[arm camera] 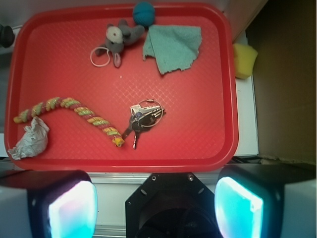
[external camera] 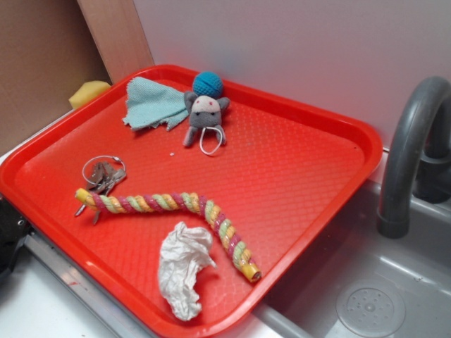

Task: Grab the gray animal.

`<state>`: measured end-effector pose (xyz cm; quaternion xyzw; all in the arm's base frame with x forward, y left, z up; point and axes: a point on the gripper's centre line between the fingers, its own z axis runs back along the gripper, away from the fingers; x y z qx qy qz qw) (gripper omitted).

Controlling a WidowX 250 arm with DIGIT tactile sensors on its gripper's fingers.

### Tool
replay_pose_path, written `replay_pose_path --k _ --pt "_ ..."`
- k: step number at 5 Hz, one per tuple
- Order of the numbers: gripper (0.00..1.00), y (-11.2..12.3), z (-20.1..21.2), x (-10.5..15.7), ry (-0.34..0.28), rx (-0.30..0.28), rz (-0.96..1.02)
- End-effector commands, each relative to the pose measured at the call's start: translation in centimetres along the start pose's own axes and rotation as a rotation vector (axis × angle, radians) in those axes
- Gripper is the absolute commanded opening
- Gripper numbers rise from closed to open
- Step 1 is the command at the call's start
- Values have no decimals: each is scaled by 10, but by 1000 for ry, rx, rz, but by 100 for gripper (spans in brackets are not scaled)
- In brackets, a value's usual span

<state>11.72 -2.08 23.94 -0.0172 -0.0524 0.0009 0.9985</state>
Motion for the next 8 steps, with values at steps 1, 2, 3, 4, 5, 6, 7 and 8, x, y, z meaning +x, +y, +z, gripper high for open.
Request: replay_pose_path --k 1,2,3,4,5,6,7,8 --pt "100 -8 -2 41 -48 -50 439" --pt "100 -9 -4 57 -68 -15 555" --pt "100 -21 -25 94 -131 -79 628" --pt "100 -24 -49 123 -201 -78 662" --pt "100 -17 -78 145 -211 -99 680" --pt "100 -21 -112 162 -206 -9 617" --pt "100 -28 -148 170 -168 22 578" --pt "100 -40 -170 172 -131 25 488"
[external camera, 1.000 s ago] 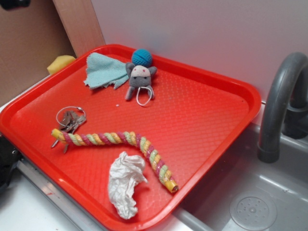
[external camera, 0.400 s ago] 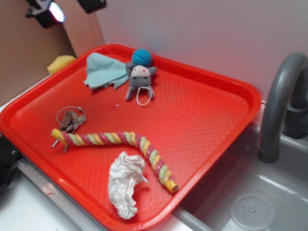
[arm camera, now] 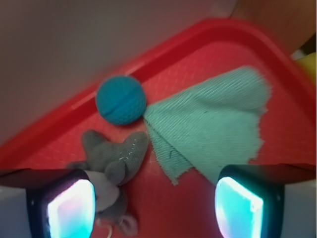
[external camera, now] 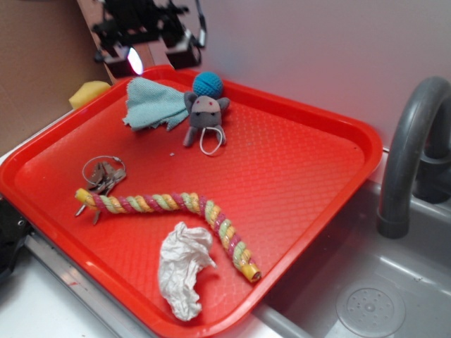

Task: Grab the gray animal.

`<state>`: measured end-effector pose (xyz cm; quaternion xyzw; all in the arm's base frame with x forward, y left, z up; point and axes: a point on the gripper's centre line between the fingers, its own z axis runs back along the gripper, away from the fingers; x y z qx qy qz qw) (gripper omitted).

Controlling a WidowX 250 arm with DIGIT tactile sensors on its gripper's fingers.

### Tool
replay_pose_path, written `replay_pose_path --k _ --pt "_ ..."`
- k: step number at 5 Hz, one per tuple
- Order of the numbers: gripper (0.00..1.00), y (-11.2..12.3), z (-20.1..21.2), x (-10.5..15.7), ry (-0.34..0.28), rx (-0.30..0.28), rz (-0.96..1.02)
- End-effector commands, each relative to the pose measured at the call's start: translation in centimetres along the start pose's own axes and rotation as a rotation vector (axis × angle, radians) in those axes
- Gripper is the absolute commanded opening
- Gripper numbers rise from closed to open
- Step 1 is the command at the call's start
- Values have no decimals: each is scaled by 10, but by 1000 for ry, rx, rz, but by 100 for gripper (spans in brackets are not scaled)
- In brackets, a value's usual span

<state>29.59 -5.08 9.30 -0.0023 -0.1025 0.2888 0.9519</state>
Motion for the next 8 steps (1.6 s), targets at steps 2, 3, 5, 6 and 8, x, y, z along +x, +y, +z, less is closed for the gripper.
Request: replay_pose_path --k 2,3,5,6,8 --pt "100 -45 -10 -15 23 -139 -120" --pt "100 -46 -25 -12 56 -101 -116" --pt "0 -41 -48 -17 65 -16 -112" --pt "0 -29 5 -18 -40 -26 -100" --pt "0 17 115 -51 -86 -138 -95"
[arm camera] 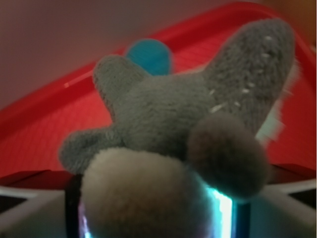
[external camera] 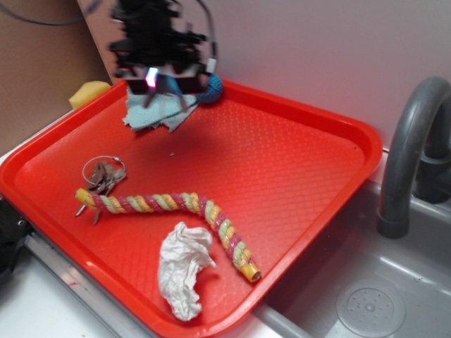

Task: Grab the gray animal.

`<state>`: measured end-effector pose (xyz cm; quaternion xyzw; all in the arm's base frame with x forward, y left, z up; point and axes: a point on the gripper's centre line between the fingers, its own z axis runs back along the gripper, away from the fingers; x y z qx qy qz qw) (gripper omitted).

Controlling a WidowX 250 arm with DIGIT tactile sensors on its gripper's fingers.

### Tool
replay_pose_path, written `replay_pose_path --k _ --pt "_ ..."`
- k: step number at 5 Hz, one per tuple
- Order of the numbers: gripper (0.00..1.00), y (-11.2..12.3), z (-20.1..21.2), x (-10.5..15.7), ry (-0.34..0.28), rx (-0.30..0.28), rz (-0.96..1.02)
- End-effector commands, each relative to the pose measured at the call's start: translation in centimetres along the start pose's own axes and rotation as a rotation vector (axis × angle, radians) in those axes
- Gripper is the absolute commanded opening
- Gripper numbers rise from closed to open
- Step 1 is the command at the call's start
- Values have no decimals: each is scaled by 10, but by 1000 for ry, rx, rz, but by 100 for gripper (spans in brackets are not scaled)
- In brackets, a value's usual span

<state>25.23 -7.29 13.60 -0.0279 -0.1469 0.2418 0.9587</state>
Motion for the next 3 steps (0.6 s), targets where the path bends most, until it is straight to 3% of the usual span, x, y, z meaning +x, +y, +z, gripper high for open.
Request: replay_pose_path --k 1,2,3 --pt "0 15 118 -1 73 -98 -134" --pt "0 22 136 10 121 -38 -196" --pt "0 29 122 21 167 -49 -237"
